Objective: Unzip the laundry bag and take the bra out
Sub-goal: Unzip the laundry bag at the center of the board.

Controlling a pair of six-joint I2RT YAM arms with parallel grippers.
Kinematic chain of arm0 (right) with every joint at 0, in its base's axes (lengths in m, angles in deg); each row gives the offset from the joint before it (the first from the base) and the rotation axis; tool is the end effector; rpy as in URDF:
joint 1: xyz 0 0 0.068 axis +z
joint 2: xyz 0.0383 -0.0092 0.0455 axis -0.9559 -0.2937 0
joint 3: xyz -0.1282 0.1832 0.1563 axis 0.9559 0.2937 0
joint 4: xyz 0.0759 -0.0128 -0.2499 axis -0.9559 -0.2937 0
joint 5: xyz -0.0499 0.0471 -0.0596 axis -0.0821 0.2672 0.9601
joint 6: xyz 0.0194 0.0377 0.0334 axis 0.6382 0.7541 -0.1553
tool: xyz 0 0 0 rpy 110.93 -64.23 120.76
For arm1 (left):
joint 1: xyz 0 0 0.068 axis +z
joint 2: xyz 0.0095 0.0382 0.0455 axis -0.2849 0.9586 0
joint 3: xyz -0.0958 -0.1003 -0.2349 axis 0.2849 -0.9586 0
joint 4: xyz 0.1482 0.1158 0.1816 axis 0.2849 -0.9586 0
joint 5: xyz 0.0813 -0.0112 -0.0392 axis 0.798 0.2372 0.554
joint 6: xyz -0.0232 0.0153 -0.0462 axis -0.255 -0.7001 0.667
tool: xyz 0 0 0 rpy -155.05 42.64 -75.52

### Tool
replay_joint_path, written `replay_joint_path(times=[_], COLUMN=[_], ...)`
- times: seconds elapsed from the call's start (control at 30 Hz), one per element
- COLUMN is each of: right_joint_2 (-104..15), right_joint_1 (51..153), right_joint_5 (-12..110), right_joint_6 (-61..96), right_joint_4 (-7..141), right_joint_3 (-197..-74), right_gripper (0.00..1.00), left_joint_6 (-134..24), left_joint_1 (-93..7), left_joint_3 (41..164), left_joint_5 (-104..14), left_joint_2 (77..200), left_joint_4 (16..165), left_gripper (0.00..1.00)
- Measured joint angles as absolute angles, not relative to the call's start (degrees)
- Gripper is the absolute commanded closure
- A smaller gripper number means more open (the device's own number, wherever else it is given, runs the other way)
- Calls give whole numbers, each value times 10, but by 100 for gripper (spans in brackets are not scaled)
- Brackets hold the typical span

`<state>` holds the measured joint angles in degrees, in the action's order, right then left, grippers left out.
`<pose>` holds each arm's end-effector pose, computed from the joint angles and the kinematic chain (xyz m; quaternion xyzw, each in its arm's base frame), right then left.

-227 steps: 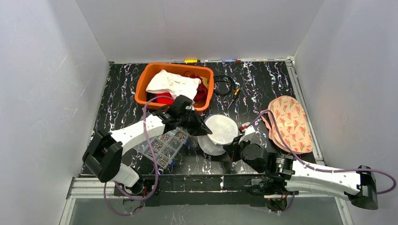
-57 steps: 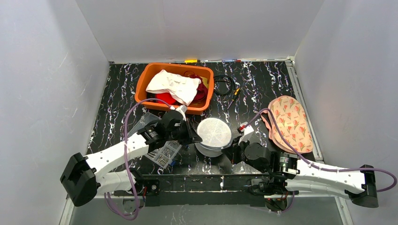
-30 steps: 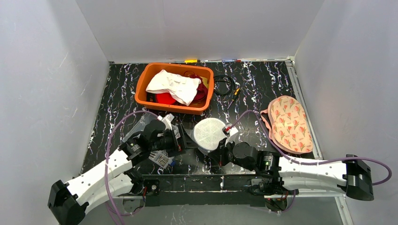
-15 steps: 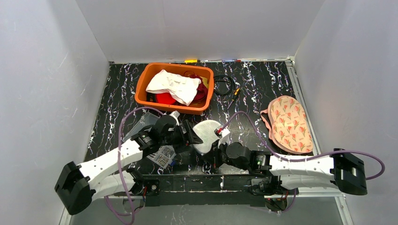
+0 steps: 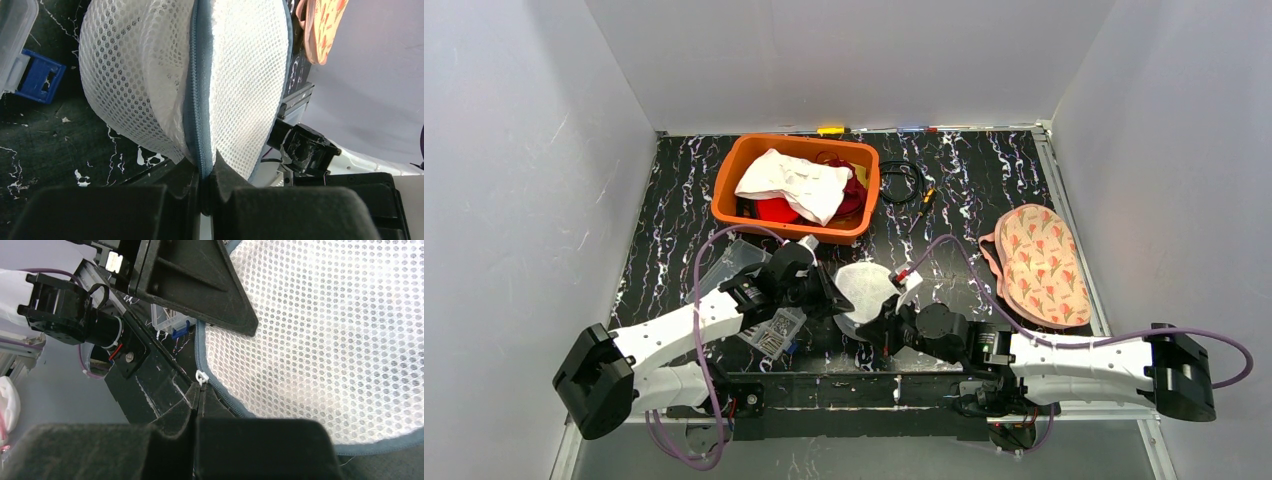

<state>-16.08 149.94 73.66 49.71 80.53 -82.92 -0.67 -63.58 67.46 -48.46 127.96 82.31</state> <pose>0.0565 0.1982 0.2256 -0.1718 0.7780 0.4382 0.4163 0.1602 -0.1827 0.2283 -0.0977 0.8764 -0.4356 0.1805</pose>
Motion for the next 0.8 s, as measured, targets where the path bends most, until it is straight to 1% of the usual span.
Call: replay_joint_path(times=[0.23, 0.47, 0.63, 0.8], right_joint_2=[-123, -21, 44, 71], right_joint_1=[1500, 1503, 1503, 1503], right_joint_5=[756, 818, 865, 880], right_joint_6=[497, 510, 514, 510], right_joint_4=[764, 632, 544, 499], right_joint_3=[-829, -830, -832, -832], right_gripper=[99, 99, 99, 99], left_joint_6=[-18, -34, -64, -118], left_joint_1=[-637, -635, -617, -600], left_joint_3=[687, 687, 694, 754], left_joint_5=[-479, -486, -545, -623], left_joint_2=[1275, 1272, 1288, 1379], left_joint_4=[813, 822, 861, 880], left_gripper=[100, 100, 100, 100])
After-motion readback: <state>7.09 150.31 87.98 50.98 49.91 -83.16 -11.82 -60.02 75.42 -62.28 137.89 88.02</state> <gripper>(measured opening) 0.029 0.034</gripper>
